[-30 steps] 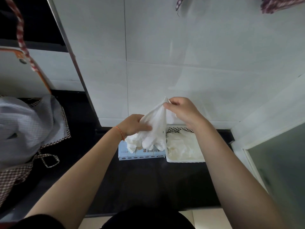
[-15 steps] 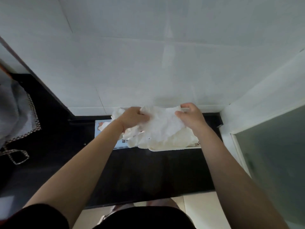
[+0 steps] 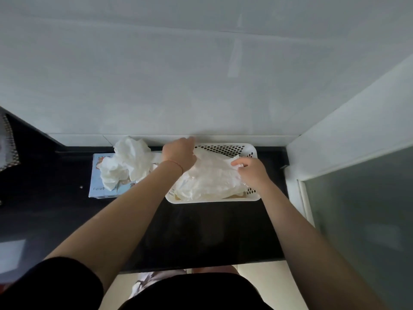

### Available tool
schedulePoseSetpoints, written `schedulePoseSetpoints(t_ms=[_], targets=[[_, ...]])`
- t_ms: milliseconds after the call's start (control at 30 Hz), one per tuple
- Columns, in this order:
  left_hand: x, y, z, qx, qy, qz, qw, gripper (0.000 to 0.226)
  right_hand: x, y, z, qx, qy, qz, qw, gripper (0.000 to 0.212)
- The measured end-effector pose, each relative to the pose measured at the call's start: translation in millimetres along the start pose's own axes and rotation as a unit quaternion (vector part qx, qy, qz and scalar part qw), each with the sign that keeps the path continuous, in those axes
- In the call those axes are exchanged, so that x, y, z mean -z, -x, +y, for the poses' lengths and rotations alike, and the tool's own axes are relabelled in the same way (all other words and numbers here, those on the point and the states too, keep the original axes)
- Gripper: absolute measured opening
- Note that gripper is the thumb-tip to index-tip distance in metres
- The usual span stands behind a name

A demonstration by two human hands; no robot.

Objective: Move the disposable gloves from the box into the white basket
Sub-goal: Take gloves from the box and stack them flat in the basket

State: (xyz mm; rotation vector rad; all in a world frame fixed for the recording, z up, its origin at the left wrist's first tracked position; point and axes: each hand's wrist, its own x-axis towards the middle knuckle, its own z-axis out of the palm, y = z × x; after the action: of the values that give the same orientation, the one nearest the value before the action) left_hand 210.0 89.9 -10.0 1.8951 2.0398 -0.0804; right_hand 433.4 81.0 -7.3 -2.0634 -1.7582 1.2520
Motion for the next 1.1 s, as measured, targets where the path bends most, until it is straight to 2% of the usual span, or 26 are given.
schedulePoseSetpoints(t_ms=[67, 133, 167, 233, 333, 567, 733, 900, 967, 1000, 1067, 1100], targets=[[-7.1, 9.3, 11.0, -0.027, -0.044, 0.091, 0.995, 0.039, 2.9, -2.9, 2.5, 0.012, 0.028, -0.016, 0.999, 0.047], [-19.0, 21.1, 22.3, -0.106, -0.035, 0.149, 0.983, 0.041, 3.2, -5.6, 4.1, 0.023, 0.059, -0.029, 0.998, 0.048], [-26.4, 25.6, 27.7, -0.153, -0.031, 0.133, 0.979, 0.044, 3.6, -7.5, 6.5, 0.030, 0.071, -0.037, 0.996, 0.048], [-42.2, 29.0, 28.3, -0.213, -0.055, 0.046, 0.974, 0.059, 1.5, -9.5, 8.5, 0.044, 0.103, -0.049, 0.993, 0.048], [-58.7, 26.1, 18.4, -0.193, -0.087, -0.038, 0.977, 0.084, 3.0, -10.7, 14.9, 0.054, 0.177, -0.045, 0.982, 0.048], [-78.6, 24.6, 4.2, -0.163, -0.126, -0.068, 0.976, 0.107, -7.5, -11.0, 18.1, 0.096, 0.328, -0.033, 0.939, 0.025], [-92.0, 18.2, 3.8, -0.161, -0.136, -0.082, 0.974, 0.107, -17.8, -11.5, 20.8, 0.104, 0.360, -0.022, 0.927, 0.022], [-79.4, 19.9, 6.7, -0.168, -0.116, -0.102, 0.974, 0.107, -20.2, -5.3, 8.2, 0.098, 0.379, 0.028, 0.920, 0.026], [-64.9, 26.8, 4.3, -0.186, -0.056, -0.054, 0.979, 0.088, -20.5, -3.0, -9.9, 0.099, 0.349, 0.055, 0.930, 0.027], [-54.8, 31.9, -1.0, -0.200, -0.015, -0.001, 0.980, 0.073, -23.3, -1.4, -22.7, 0.105, 0.327, 0.066, 0.937, 0.027], [-37.0, 38.4, -15.7, -0.213, 0.044, 0.159, 0.963, 0.045, -32.7, -0.9, -47.0, 0.129, 0.293, 0.077, 0.944, 0.025], [-29.4, 39.9, -28.2, -0.192, 0.057, 0.232, 0.952, 0.036, -40.2, -0.2, -59.5, 0.147, 0.276, 0.080, 0.946, 0.022]])
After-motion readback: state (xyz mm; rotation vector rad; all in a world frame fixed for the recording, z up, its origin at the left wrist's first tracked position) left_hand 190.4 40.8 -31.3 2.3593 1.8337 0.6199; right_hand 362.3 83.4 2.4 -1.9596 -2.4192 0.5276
